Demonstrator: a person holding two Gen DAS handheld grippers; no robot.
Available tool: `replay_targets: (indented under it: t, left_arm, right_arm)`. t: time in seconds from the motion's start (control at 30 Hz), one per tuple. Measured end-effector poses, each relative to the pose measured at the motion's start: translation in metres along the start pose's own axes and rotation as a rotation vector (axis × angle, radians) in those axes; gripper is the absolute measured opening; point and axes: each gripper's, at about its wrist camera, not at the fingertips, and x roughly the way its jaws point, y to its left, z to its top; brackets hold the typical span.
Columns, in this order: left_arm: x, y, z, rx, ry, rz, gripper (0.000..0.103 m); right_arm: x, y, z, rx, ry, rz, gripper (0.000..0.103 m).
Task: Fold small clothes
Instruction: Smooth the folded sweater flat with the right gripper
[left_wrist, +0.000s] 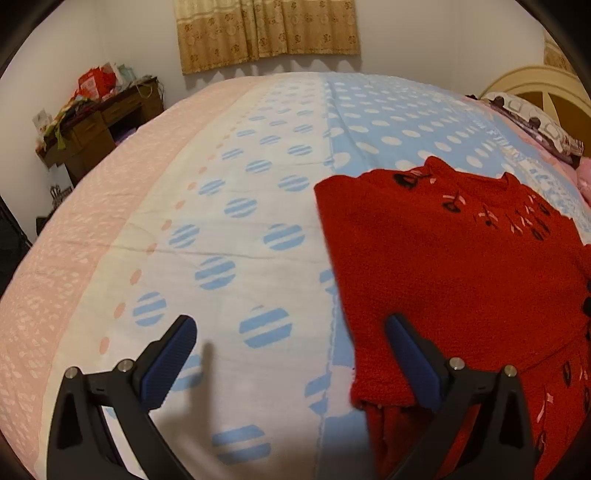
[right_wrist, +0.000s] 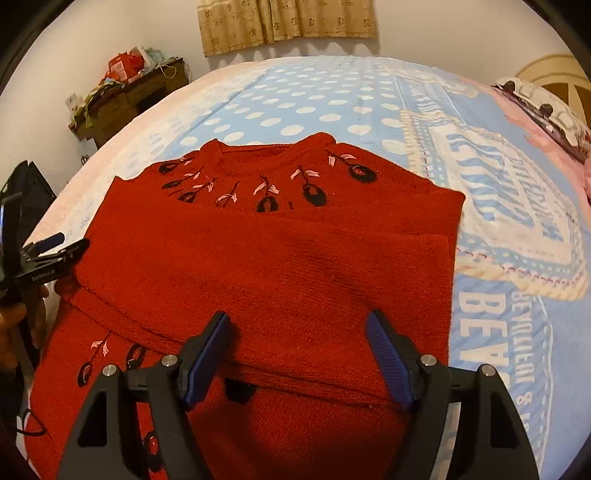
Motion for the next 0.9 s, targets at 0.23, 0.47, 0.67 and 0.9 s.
replay_targets:
  t: [0.23,0.47,0.67,0.9]
  left_arm:
    - [-0.015,0.015,-0.017,-0.032,0.008,-0.002,0.103]
    - [-0.028,0.022,-0.024,-0.056,0.005,-0.029,0.103]
    - [-0.066,0.027,-0.049,-0.038,-0.05,-0.062,0.103]
    - [-0.131,0.026,-0.079,-0.016,-0.174,-0.177,0.103]
  right_arm:
    - [-0.032,0.0,-0.006,0.02,-0.106,0.027,0.077]
    - [-0.02,-0.022,0.005,0.133,-0.025,-0.023,0.077]
    - [-0.05,-0.013,-0.026,0.088,-0.022,-0.038,0.077]
    - [-0.076,0.0,-0.07,0.096,-0.028,-0.035,0.077]
